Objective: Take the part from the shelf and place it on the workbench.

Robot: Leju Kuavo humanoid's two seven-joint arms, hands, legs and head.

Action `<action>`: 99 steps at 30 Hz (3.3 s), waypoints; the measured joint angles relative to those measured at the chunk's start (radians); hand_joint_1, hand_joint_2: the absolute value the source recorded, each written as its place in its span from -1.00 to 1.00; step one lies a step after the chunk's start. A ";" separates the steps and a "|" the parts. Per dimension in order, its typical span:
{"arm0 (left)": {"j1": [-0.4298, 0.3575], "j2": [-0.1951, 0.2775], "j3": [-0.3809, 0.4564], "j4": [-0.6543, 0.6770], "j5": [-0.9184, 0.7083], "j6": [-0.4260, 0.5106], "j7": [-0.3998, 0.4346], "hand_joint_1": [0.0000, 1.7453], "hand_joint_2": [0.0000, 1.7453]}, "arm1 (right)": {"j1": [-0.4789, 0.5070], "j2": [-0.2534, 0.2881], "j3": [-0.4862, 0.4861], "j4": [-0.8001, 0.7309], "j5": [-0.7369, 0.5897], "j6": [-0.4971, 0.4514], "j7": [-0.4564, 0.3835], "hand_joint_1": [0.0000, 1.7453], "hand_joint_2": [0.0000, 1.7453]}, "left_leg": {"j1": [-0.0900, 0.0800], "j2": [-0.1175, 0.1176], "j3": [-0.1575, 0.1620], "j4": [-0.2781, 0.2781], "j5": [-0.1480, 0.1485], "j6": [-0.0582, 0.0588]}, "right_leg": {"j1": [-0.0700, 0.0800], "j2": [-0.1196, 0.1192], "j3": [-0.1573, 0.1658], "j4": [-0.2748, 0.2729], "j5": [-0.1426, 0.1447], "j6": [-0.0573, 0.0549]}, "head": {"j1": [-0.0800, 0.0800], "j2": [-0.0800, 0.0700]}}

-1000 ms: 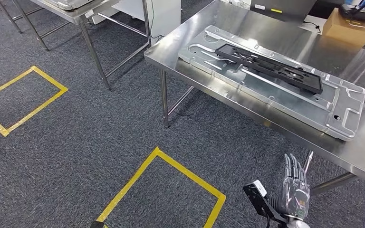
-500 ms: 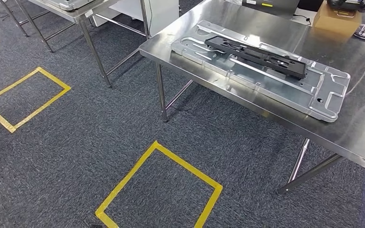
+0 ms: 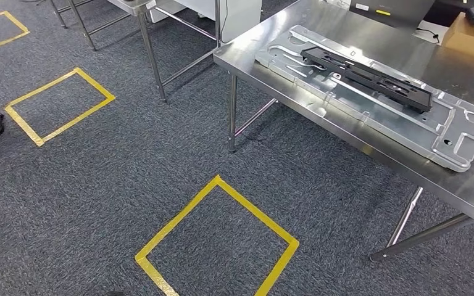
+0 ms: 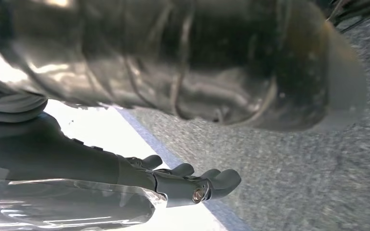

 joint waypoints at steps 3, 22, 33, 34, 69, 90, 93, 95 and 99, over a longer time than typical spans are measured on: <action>-0.001 -0.003 0.000 0.000 -0.006 0.004 0.002 -1.00 -1.00 | -0.002 0.003 -0.007 0.004 0.003 0.008 -0.025 -1.00 -1.00 | -0.001 -0.026 -0.006 0.011 -0.001 -0.008 | -0.001 0.049 0.097 -0.183 0.081 -0.014 | 0.000 0.000; 0.001 0.005 0.005 0.000 0.008 -0.002 0.039 -1.00 -1.00 | -0.016 0.013 0.002 0.022 0.063 0.062 -0.031 -1.00 -1.00 | 0.002 0.053 -0.017 0.024 -0.006 -0.033 | 0.005 -0.084 0.117 -0.231 0.082 -0.010 | -0.002 0.000; 0.000 0.003 0.007 0.001 0.008 -0.004 0.039 -1.00 -1.00 | -0.012 0.011 0.005 0.026 0.064 0.062 -0.026 -1.00 -1.00 | -0.009 -0.046 -0.030 0.022 0.012 -0.004 | 0.006 0.050 0.077 -0.153 0.070 -0.030 | -0.003 0.000; -0.002 0.002 0.007 0.001 0.008 -0.004 0.039 -1.00 -1.00 | -0.012 0.010 0.005 0.027 0.064 0.062 -0.026 -1.00 -1.00 | -0.007 -0.056 -0.034 0.024 0.014 -0.007 | 0.008 0.069 0.095 -0.199 0.086 -0.037 | -0.003 0.000; -0.014 0.007 0.100 0.001 0.079 0.060 0.167 -1.00 -1.00 | -0.010 -0.020 0.098 0.028 0.210 0.199 0.006 -1.00 -1.00 | 0.009 -0.094 -0.052 0.030 0.022 -0.036 | 0.002 0.072 0.099 -0.215 0.079 -0.025 | -0.002 0.000; -0.020 0.016 0.106 0.001 0.073 0.068 0.174 -1.00 -1.00 | -0.014 -0.018 0.108 0.029 0.212 0.215 0.002 -1.00 -1.00 | 0.000 0.015 -0.027 0.011 0.015 -0.007 | 0.003 -0.012 0.034 -0.031 -0.046 -0.010 | -0.002 0.000; -0.020 0.017 0.106 0.001 0.071 0.067 0.180 -1.00 -1.00 | -0.011 -0.018 0.108 0.029 0.213 0.216 0.001 -1.00 -1.00 | -0.003 -0.021 -0.026 0.012 0.015 -0.005 | 0.003 0.000 -0.016 0.050 -0.042 -0.012 | -0.002 0.000; -0.020 0.018 0.106 0.001 0.070 0.068 0.185 -1.00 -1.00 | -0.010 -0.018 0.108 0.029 0.215 0.217 0.000 -1.00 -1.00 | -0.003 -0.049 -0.022 0.014 0.014 -0.006 | 0.002 0.022 0.027 -0.068 0.041 -0.018 | -0.002 0.000; -0.023 0.017 0.106 0.001 0.070 0.071 0.194 -1.00 -1.00 | -0.008 -0.021 0.108 0.028 0.224 0.218 -0.006 -1.00 -1.00 | -0.001 -0.093 -0.033 0.019 0.015 -0.024 | 0.003 0.081 0.084 -0.212 0.096 -0.030 | -0.002 0.000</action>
